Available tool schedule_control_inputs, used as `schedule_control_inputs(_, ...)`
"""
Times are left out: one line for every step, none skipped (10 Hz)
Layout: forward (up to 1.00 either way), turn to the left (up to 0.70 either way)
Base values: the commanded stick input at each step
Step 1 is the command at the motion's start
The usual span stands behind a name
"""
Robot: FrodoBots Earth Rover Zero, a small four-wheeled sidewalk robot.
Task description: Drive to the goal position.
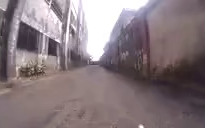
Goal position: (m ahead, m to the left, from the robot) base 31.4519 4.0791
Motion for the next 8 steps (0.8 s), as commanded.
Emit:
schedule_control_inputs(0.70, 0.00)
schedule_control_inputs(0.70, 0.00)
schedule_control_inputs(0.70, 0.00)
schedule_control_inputs(0.70, 0.00)
schedule_control_inputs(0.70, 0.01)
schedule_control_inputs(0.70, 0.02)
schedule_control_inputs(0.70, 0.08)
schedule_control_inputs(0.70, 0.18)
